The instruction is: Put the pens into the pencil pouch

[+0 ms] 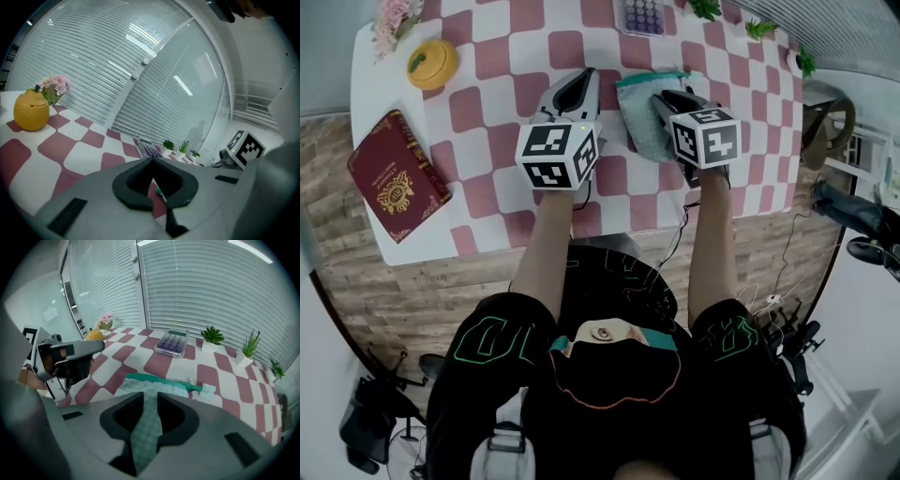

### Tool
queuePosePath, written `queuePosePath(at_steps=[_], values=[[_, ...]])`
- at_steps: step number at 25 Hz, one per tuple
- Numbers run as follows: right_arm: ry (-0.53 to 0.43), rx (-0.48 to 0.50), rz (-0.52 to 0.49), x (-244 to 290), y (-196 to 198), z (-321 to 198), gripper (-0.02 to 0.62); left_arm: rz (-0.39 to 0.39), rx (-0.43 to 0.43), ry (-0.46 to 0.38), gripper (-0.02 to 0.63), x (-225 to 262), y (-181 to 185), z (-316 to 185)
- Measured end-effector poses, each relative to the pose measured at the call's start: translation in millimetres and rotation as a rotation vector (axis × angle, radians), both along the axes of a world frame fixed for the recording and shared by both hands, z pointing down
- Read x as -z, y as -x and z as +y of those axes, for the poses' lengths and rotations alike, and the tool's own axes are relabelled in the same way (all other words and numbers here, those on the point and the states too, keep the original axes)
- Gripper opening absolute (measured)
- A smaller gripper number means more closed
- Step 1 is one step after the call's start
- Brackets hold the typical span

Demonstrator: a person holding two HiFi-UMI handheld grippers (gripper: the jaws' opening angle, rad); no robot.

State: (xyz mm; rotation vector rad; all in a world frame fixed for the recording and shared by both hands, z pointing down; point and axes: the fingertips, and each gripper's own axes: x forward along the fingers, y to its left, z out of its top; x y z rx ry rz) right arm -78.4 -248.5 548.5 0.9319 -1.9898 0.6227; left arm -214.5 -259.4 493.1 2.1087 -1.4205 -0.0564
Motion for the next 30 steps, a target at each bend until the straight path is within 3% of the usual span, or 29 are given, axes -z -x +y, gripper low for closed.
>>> queuePosePath(at_steps=[7, 20, 22, 27, 30], values=[[0.037, -0.064, 0.047, -18, -6, -11, 0.217, 0.035, -0.002, 0.015, -0.003, -6, 3, -1], [0.085, -0.051, 0.082, -30, -3, -14, 0.226, 0.072, 0.011, 0.033, -0.003, -13, 8, 1], [0.089, -0.037, 0.084, -31, 0, -12, 0.202, 0.072, 0.021, 0.04, -0.003, -16, 11, 3], [0.072, 0.007, 0.112, -32, 4, -3, 0.036, 0.066, 0.031, 0.048, -0.003, -18, 11, 9], [0.041, 0.031, 0.13, -32, 4, -2, 0.018, 0.054, 0.031, 0.046, -0.003, -16, 6, 13]])
